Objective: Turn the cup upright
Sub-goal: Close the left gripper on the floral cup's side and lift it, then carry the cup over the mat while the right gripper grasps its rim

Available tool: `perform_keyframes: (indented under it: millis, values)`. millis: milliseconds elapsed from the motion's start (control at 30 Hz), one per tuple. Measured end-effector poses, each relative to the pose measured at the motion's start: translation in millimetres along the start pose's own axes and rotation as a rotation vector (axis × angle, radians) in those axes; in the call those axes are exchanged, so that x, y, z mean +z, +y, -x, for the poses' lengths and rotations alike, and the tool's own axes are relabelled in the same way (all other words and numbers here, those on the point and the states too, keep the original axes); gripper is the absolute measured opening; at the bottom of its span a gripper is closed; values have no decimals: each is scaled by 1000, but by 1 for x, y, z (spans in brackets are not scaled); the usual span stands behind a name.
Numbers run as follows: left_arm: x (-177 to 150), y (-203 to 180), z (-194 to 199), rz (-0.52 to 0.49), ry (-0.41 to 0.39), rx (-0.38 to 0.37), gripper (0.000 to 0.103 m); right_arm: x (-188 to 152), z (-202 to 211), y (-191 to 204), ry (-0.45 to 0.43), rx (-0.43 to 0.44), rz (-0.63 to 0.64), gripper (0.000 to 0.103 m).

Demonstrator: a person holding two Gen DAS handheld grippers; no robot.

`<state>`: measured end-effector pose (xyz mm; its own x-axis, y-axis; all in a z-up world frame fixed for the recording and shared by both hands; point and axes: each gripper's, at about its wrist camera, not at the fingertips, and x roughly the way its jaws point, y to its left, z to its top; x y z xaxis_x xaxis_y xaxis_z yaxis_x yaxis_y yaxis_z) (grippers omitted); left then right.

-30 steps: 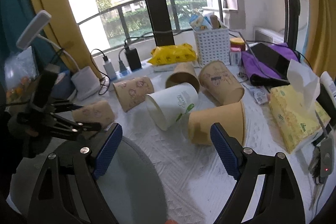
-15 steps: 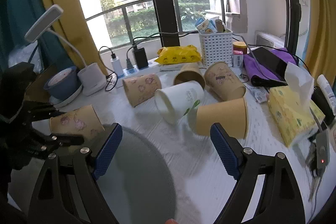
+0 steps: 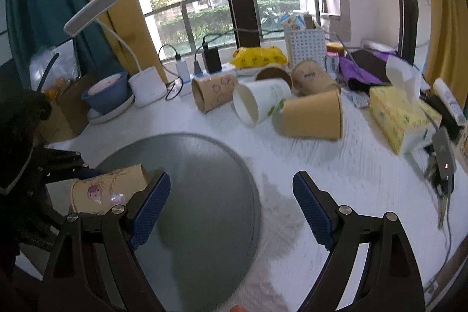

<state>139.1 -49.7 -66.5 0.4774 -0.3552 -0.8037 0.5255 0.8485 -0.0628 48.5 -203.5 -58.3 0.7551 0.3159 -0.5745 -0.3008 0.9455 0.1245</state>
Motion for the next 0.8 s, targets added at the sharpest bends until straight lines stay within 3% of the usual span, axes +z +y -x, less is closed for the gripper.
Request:
perform_keyframes:
  millis: [133,400,633,800]
  values:
    - [-6,-1,4,25,-18,-15,76,-3,1,2,14,19,20,88]
    - [-12,5,11,77,-45,-23,76,1,-6,13,49,51,116,88]
    - [-27,10,38,148,-124,-17,76,13,-15,45,94,134,346,88]
    - [-56,23,64,258,-190,28,76,14,-26,81,154,263,593,88]
